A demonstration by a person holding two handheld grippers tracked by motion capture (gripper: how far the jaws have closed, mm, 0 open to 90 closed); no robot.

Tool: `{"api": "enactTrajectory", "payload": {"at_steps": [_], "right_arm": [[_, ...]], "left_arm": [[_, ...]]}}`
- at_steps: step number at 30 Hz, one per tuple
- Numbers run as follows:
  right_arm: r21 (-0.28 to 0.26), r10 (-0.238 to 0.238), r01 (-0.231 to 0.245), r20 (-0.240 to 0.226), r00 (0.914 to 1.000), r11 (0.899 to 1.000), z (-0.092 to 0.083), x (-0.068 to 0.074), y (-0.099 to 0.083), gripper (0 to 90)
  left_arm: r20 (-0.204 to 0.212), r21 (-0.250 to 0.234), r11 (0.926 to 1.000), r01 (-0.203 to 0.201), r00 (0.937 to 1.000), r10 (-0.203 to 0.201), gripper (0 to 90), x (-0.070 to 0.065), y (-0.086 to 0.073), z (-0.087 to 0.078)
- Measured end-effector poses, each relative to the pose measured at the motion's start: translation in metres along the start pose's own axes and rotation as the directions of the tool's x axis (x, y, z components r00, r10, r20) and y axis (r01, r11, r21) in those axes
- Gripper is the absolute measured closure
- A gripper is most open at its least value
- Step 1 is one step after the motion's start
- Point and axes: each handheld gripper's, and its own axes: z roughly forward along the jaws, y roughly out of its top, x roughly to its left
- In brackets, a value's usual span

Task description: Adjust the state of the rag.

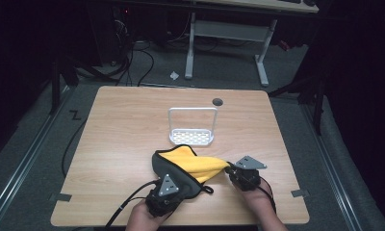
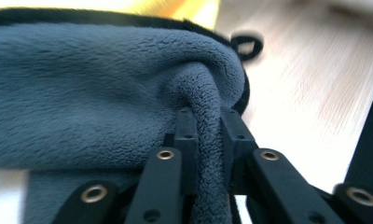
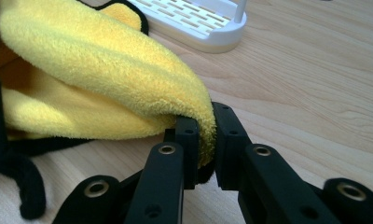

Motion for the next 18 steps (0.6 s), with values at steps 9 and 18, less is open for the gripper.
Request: {"api": "enactTrajectory", "payload": {"at_steps": [9, 18], "right_arm": [[-0.001, -0.004, 0.004, 0.005, 1.0, 1.0, -0.008, 0.002, -0.004, 81.1], [0.034, 0.042, -0.041, -0.013, 0.999, 0.999, -0.019, -0.001, -0.018, 75.4]], "left_arm": [[0.059, -0.202, 0.9507, 0.235, 0.9718, -0.228, 81.2, 0.066, -0.012, -0.068], [-0.13, -0.227, 0.8905, 0.394, 0.894, -0.429, 82.8, 0.141, -0.047, -0.082]]}}
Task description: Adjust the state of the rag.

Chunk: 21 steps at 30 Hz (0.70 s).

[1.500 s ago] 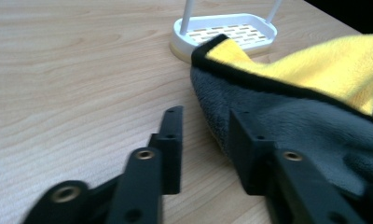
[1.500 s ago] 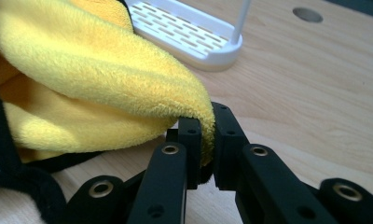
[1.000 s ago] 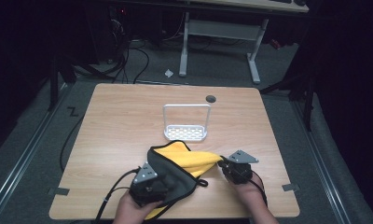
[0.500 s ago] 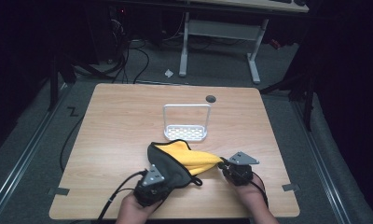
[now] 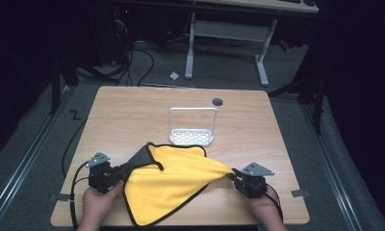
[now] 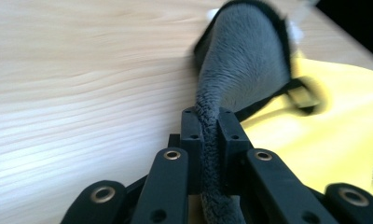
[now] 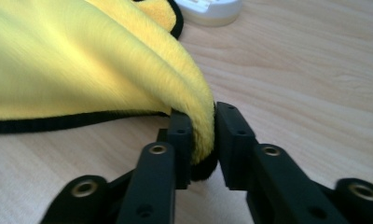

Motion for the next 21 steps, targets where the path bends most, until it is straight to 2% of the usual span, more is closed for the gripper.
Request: {"api": "enactTrajectory", "payload": {"at_steps": [1, 3, 5, 8, 9, 10, 12, 15, 18, 20, 21], "right_arm": [[0.002, 0.0, 0.0, -0.006, 1.0, 1.0, 0.0, 0.0, -0.001, 74.6], [0.008, 0.006, -0.006, 0.006, 1.0, 1.0, -0.002, 0.001, -0.004, 72.6], [0.009, 0.018, -0.018, 0.01, 0.9998, 1.0, -0.003, -0.003, -0.006, 72.2], [0.006, 0.054, -0.054, 0.017, 0.9984, 0.999, -0.004, -0.009, -0.007, 71.7], [0.004, 0.059, -0.06, 0.017, 0.9981, 0.998, -0.004, -0.01, -0.007, 71.7], [-0.001, 0.058, -0.058, 0.018, 0.9981, 0.998, -0.005, -0.012, -0.007, 71.7], [-0.011, 0.057, -0.056, 0.019, 0.9982, 0.998, -0.006, -0.012, -0.006, 72.0], [-0.017, 0.044, -0.044, 0.014, 0.9989, 0.999, -0.006, -0.011, -0.005, 73.2], [-0.025, 0.032, -0.032, 0.006, 0.9995, 0.999, -0.006, -0.007, -0.003, 75.3], [-0.035, 0.017, -0.017, 0.005, 0.9998, 0.999, -0.006, -0.005, -0.001, 79.2], [-0.042, 0.01, -0.009, 0.006, 0.9999, 0.999, -0.007, -0.004, 0.0, 81.7]], "left_arm": [[-0.029, 0.004, 1.0, 0.008, 0.9995, -0.008, 82.8, 0.006, 0.0, 0.002], [-0.102, 0.028, 0.9996, 0.003, 0.9948, 0.0, 82.9, 0.015, -0.001, 0.006], [-0.111, 0.043, 0.9977, 0.052, 0.9927, -0.047, 80.9, 0.025, -0.003, 0.009], [-0.128, 0.022, 0.9969, 0.076, 0.9892, -0.072, 67.0, 0.03, -0.004, 0.003], [-0.126, 0.001, 0.9962, 0.087, 0.9883, -0.086, 63.7, 0.029, -0.003, -0.001], [-0.12, -0.016, 0.9959, 0.089, 0.9886, -0.091, 62.0, 0.027, -0.002, -0.006], [-0.128, -0.037, 0.9969, 0.069, 0.989, -0.073, 58.8, 0.02, -0.002, -0.016], [-0.088, -0.03, 0.9983, 0.049, 0.9948, -0.052, 59.4, 0.003, -0.003, -0.022], [-0.008, 0.045, 0.999, 0.0, 1.0, 0.0, 64.4, -0.024, -0.01, -0.011], [0.073, 0.076, 0.9967, -0.027, 0.9971, 0.022, 71.7, -0.042, -0.016, -0.001], [0.124, 0.114, 0.9911, -0.069, 0.9908, 0.054, 79.1, -0.053, -0.021, 0.008]]}}
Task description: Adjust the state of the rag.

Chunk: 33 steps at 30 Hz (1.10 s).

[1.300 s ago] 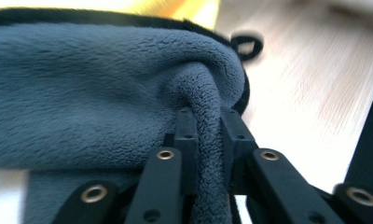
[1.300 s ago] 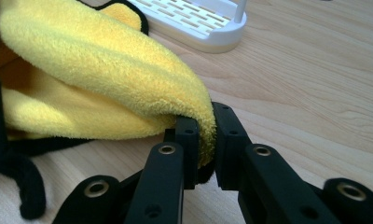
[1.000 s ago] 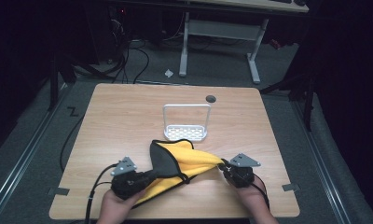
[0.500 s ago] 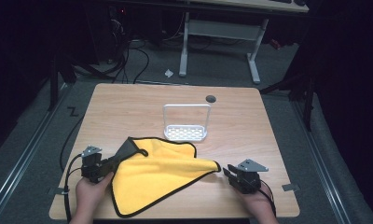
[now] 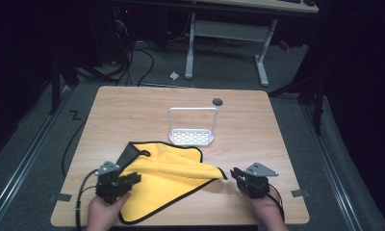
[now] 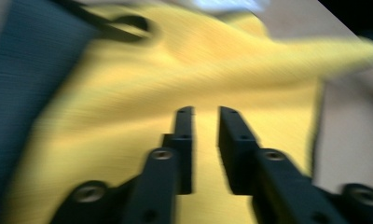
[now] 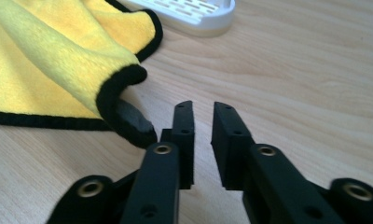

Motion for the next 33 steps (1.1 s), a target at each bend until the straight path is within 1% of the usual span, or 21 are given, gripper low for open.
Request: {"api": "enactTrajectory", "payload": {"at_steps": [1, 2, 3, 4, 5, 7, 10, 11, 12, 15, 18, 20, 22, 24, 25, 27, 28, 29, 30, 31, 33], "right_arm": [[-0.007, -0.011, 0.011, 0.002, 0.9999, 1.0, 0.0, 0.001, 0.001, 84.7], [-0.008, -0.014, 0.014, 0.003, 0.9999, 1.0, 0.0, 0.002, 0.002, 86.6], [-0.008, -0.024, 0.024, 0.003, 0.9997, 1.0, 0.0, 0.003, 0.004, 88.0], [-0.01, -0.032, 0.032, 0.007, 0.9995, 0.999, 0.001, 0.004, 0.005, 89.0], [-0.013, -0.034, 0.034, 0.005, 0.9994, 0.999, 0.002, 0.005, 0.005, 89.6], [-0.01, -0.033, 0.033, -0.001, 0.9995, 0.999, 0.003, 0.005, 0.006, 89.7], [-0.005, -0.026, 0.026, -0.017, 0.9995, 1.0, 0.006, 0.006, 0.008, 89.6], [-0.006, -0.021, 0.021, -0.026, 0.9994, 1.0, 0.008, 0.006, 0.01, 89.6], [-0.007, -0.017, 0.016, -0.039, 0.9991, 1.0, 0.01, 0.007, 0.013, 89.5], [-0.003, -0.039, 0.039, -0.074, 0.9965, 0.999, 0.022, 0.018, 0.026, 89.5], [0.011, -0.089, 0.091, -0.099, 0.9911, 0.996, 0.042, 0.037, 0.041, 89.5], [0.021, -0.095, 0.098, -0.12, 0.9882, 0.995, 0.055, 0.045, 0.049, 89.4], [0.047, -0.116, 0.123, -0.128, 0.9849, 0.991, 0.07, 0.053, 0.055, 89.4], [0.077, -0.119, 0.132, -0.149, 0.9817, 0.988, 0.084, 0.058, 0.058, 89.5], [0.093, -0.124, 0.14, -0.155, 0.98, 0.986, 0.09, 0.06, 0.059, 89.5], [0.126, -0.142, 0.165, -0.172, 0.9747, 0.978, 0.1, 0.063, 0.057, 89.6], [0.139, -0.149, 0.173, -0.167, 0.9746, 0.975, 0.104, 0.065, 0.055, 90.0], [0.139, -0.141, 0.166, -0.173, 0.9748, 0.976, 0.104, 0.064, 0.055, 90.0], [0.147, -0.134, 0.159, -0.167, 0.9769, 0.976, 0.104, 0.062, 0.056, 90.0], [0.15, -0.133, 0.156, -0.149, 0.9799, 0.976, 0.103, 0.06, 0.055, 90.0], [0.149, -0.116, 0.135, -0.131, 0.9846, 0.98, 0.1, 0.053, 0.052, 90.0]], "left_arm": [[0.001, 0.026, 0.9991, -0.034, 0.9994, 0.034, 83.6, -0.006, -0.002, 0.006], [-0.025, 0.057, 0.9957, -0.072, 0.9969, 0.074, 86.5, -0.011, -0.005, 0.013], [-0.038, 0.09, 0.9912, -0.097, 0.9942, 0.1, 89.3, -0.014, -0.008, 0.019], [-0.04, 0.113, 0.9878, -0.107, 0.9928, 0.112, 89.7, -0.015, -0.009, 0.023], [-0.042, 0.121, 0.9857, -0.117, 0.9915, 0.123, 89.8, -0.015, -0.011, 0.024], [-0.032, 0.129, 0.9822, -0.137, 0.9894, 0.142, 89.9, -0.013, -0.013, 0.021], [-0.003, 0.137, 0.9834, -0.119, 0.9927, 0.121, 89.8, 0.0, -0.018, 0.007], [-0.012, 0.137, 0.9848, -0.106, 0.994, 0.109, 89.8, 0.006, -0.02, 0.0], [-0.03, 0.132, 0.9867, -0.095, 0.9945, 0.1, 89.8, 0.012, -0.022, -0.006], [-0.087, 0.115, 0.9914, -0.061, 0.9936, 0.071, 89.8, 0.026, -0.028, -0.023], [-0.14, 0.114, 0.9923, -0.049, 0.988, 0.065, 89.8, 0.038, -0.03, -0.035], [-0.16, 0.106, 0.9939, -0.033, 0.9859, 0.05, 89.8, 0.045, -0.032, -0.042], [-0.171, 0.103, 0.9944, -0.025, 0.9843, 0.043, 89.9, 0.047, -0.033, -0.045], [-0.192, 0.109, 0.9934, -0.037, 0.9796, 0.057, 89.8, 0.048, -0.033, -0.048], [-0.202, 0.112, 0.9929, -0.039, 0.9775, 0.061, 89.8, 0.049, -0.033, -0.048], [-0.209, 0.113, 0.993, -0.035, 0.9761, 0.058, 89.9, 0.05, -0.032, -0.049], [-0.211, 0.11, 0.9934, -0.032, 0.976, 0.055, 89.9, 0.051, -0.033, -0.049], [-0.21, 0.105, 0.9942, -0.026, 0.9765, 0.048, 89.8, 0.052, -0.033, -0.05], [-0.206, 0.102, 0.9946, -0.019, 0.9778, 0.04, 89.8, 0.054, -0.033, -0.05], [-0.203, 0.1, 0.9949, -0.013, 0.9786, 0.033, 89.8, 0.054, -0.033, -0.051], [-0.198, 0.098, 0.9951, -0.013, 0.9796, 0.032, 89.8, 0.054, -0.033, -0.05]]}}
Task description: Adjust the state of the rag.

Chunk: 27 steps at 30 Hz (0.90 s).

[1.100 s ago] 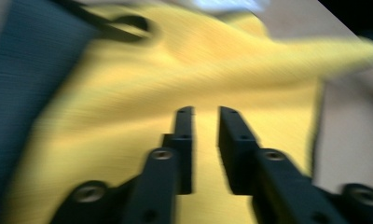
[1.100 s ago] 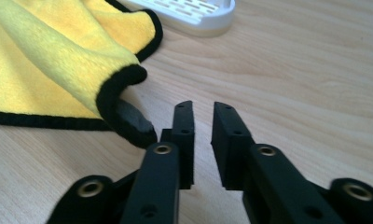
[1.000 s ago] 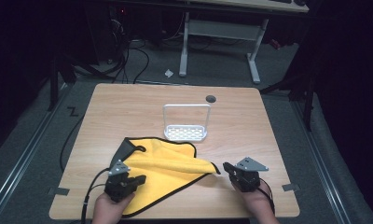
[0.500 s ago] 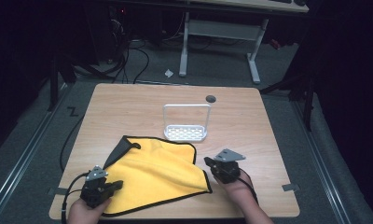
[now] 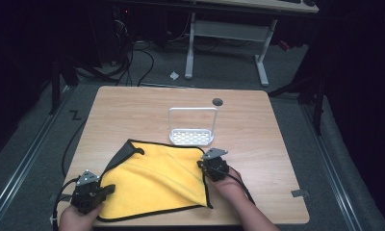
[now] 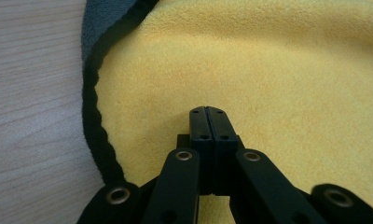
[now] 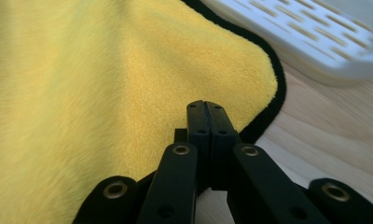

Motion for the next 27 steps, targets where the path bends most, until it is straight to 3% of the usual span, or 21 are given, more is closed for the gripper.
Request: {"api": "enactTrajectory", "payload": {"at_steps": [3, 5, 7, 9, 12, 14, 17, 19, 22, 23, 25, 27], "right_arm": [[0.006, 0.031, -0.032, 0.038, 0.9988, 0.999, -0.01, -0.015, -0.011, 90.0], [0.005, 0.054, -0.054, 0.083, 0.9951, 0.999, -0.02, -0.03, -0.022, 90.0], [0.004, 0.086, -0.087, 0.11, 0.9902, 0.996, -0.027, -0.044, -0.03, 90.0], [0.003, 0.107, -0.109, 0.165, 0.9804, 0.994, -0.032, -0.059, -0.036, 90.0], [-0.006, 0.143, -0.145, 0.191, 0.971, 0.989, -0.035, -0.074, -0.04, 90.0], [-0.037, 0.159, -0.155, 0.19, 0.9688, 0.987, -0.042, -0.073, -0.039, 89.2], [-0.072, 0.126, -0.117, 0.149, 0.9807, 0.991, -0.058, -0.056, -0.039, 87.7], [-0.065, 0.099, -0.092, 0.11, 0.989, 0.994, -0.063, -0.042, -0.044, 87.7], [-0.024, 0.077, -0.076, 0.065, 0.9949, 0.997, -0.062, -0.03, -0.057, 89.0], [0.005, 0.066, -0.067, 0.067, 0.9955, 0.998, -0.061, -0.029, -0.061, 89.9], [0.011, 0.064, -0.065, 0.083, 0.9945, 0.998, -0.062, -0.031, -0.063, 90.0], [0.021, 0.066, -0.069, 0.139, 0.9881, 0.997, -0.066, -0.038, -0.068, 90.0]], "left_arm": [[0.064, 0.003, 0.9999, 0.013, 0.9979, -0.013, 89.8, -0.004, 0.0, 0.004], [0.12, 0.008, 0.9999, -0.008, 0.9927, 0.007, 89.8, -0.014, 0.002, 0.01], [0.174, 0.017, 0.9986, -0.05, 0.9837, 0.046, 89.7, -0.027, 0.006, 0.019], [0.199, 0.025, 0.9961, -0.085, 0.9769, 0.078, 89.7, -0.04, 0.011, 0.028], [0.207, 0.018, 0.9908, -0.135, 0.97, 0.128, 84.0, -0.057, 0.023, 0.036], [0.202, -0.011, 0.9883, -0.152, 0.9677, 0.151, 80.4, -0.065, 0.032, 0.04], [0.134, -0.007, 0.9844, -0.176, 0.9754, 0.175, 77.5, -0.071, 0.042, 0.051], [0.117, 0.015, 0.9854, -0.169, 0.9791, 0.167, 78.0, -0.072, 0.043, 0.059], [0.114, 0.015, 0.9832, -0.182, 0.9772, 0.179, 80.1, -0.077, 0.042, 0.061], [0.119, 0.013, 0.9837, -0.18, 0.9771, 0.177, 80.6, -0.079, 0.042, 0.062], [0.134, 0.008, 0.9822, -0.187, 0.9736, 0.185, 80.8, -0.085, 0.042, 0.065], [0.158, 0.007, 0.98, -0.199, 0.9679, 0.195, 80.9, -0.094, 0.044, 0.07]]}}
